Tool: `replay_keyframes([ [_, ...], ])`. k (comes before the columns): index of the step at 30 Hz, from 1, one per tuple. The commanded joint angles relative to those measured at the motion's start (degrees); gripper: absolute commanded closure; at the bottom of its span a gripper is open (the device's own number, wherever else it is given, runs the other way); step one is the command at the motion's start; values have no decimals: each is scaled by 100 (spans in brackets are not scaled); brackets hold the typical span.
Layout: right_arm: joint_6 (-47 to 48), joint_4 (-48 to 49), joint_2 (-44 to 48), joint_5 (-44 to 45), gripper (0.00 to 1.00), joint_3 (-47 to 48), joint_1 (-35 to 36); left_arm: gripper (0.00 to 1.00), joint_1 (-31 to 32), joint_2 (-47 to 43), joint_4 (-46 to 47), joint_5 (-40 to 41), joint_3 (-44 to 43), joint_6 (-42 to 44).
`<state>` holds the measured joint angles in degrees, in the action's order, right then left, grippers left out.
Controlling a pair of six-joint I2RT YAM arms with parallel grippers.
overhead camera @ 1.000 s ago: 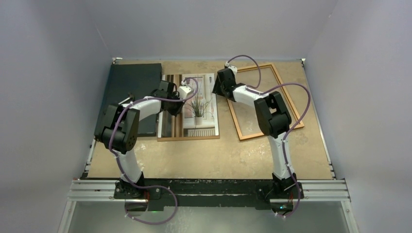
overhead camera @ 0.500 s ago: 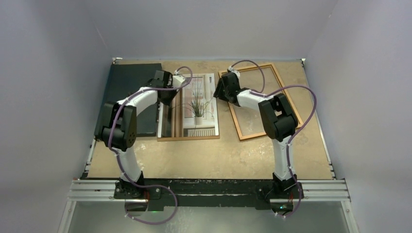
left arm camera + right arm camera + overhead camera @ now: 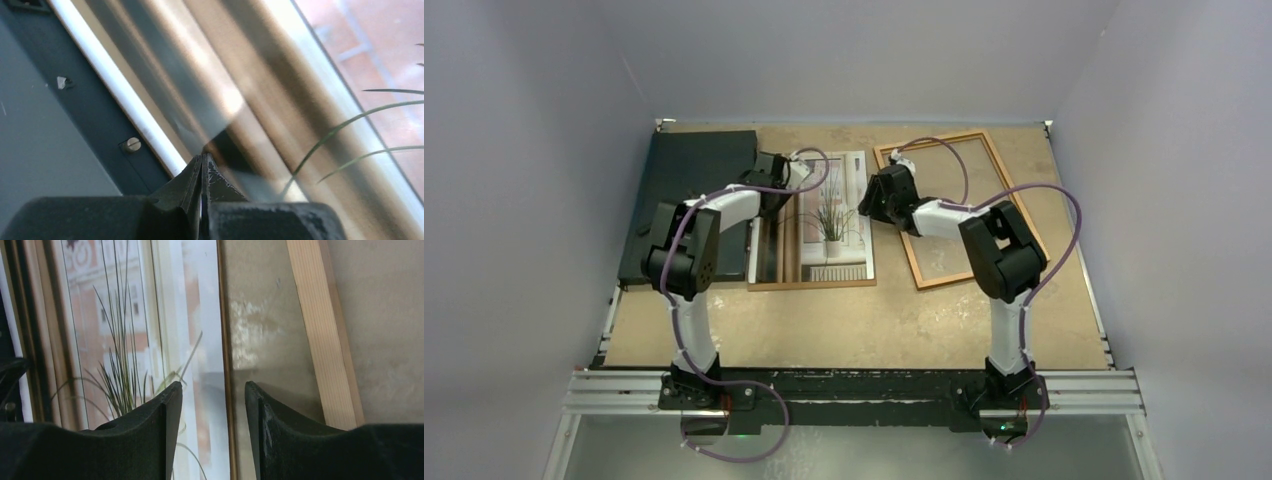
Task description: Put the photo into the frame
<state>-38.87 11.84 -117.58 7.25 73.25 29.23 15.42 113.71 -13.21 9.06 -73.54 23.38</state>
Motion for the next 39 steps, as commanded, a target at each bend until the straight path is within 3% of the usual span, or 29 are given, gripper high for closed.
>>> replay_keyframes([
  [1,-375,-185,368,-440,47,-670,3,100,304,200,-356,-793,433,-18],
  [7,-622,374,736,-773,47,-1436,4,100,512,134,-492,-1423,895,-32],
  [18,-958,750,1000,-1267,48,-1817,160,100,515,193,-440,-1536,1120,13],
  [39,-303,-285,1105,-95,49,-1135,827,100,532,240,-418,-1574,1162,91],
])
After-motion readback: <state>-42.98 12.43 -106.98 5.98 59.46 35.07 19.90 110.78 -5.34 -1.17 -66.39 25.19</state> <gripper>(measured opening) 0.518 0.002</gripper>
